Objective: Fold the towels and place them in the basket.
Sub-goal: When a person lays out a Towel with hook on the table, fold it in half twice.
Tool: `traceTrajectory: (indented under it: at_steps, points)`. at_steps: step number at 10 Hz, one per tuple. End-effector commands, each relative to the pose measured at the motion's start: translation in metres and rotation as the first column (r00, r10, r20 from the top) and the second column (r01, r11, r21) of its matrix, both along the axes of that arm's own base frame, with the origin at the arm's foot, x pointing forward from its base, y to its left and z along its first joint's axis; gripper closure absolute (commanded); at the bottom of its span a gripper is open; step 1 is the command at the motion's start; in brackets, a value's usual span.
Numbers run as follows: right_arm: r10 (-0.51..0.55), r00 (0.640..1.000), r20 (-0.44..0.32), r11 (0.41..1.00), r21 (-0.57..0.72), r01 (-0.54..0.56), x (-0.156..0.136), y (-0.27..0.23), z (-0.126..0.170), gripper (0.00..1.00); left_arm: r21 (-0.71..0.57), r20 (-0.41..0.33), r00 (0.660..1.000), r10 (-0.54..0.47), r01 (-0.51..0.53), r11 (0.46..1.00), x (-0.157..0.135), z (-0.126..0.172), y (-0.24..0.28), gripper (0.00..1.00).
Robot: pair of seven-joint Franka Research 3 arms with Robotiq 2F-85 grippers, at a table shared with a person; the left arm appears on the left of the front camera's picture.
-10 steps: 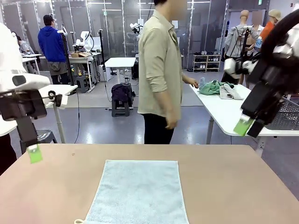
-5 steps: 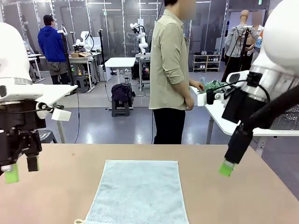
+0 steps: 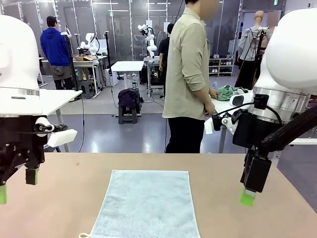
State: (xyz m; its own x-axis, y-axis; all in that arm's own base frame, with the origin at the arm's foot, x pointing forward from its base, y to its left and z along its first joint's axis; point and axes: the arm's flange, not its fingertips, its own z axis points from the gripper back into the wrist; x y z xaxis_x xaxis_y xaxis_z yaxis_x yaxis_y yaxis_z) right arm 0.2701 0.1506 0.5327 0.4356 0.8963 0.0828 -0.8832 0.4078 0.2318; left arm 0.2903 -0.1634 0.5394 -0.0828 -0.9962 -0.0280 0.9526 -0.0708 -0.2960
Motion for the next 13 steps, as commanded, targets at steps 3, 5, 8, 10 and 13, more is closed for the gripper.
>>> traceTrajectory:
  at_steps: [3,5,8,10,13]
  points:
    - [0.077,0.996,-0.05,0.996,-0.044,-0.079,-0.002,-0.002,0.005,0.0,-0.02,0.2,0.978,-0.063,0.068,0.997,-0.005,-0.01,-0.007,0.0]
    - [0.081,0.995,-0.057,0.995,-0.061,-0.084,-0.001,0.001,0.001,0.0,-0.041,0.238,0.97,-0.057,0.068,0.997,-0.009,-0.009,-0.006,0.0]
    - [0.046,0.997,-0.054,0.998,-0.039,-0.048,-0.005,0.002,0.001,0.0,-0.039,0.192,0.981,-0.04,0.049,0.998,-0.004,-0.001,-0.012,0.0]
    - [0.046,0.997,-0.054,0.998,-0.039,-0.048,-0.005,0.002,0.001,0.0,-0.039,0.192,0.981,-0.04,0.049,0.998,-0.004,-0.001,-0.012,0.0]
    - [0.05,0.997,-0.056,0.997,-0.048,-0.053,-0.005,0.002,-0.001,0.0,-0.043,0.196,0.98,-0.039,0.048,0.998,-0.005,-0.005,-0.011,0.0]
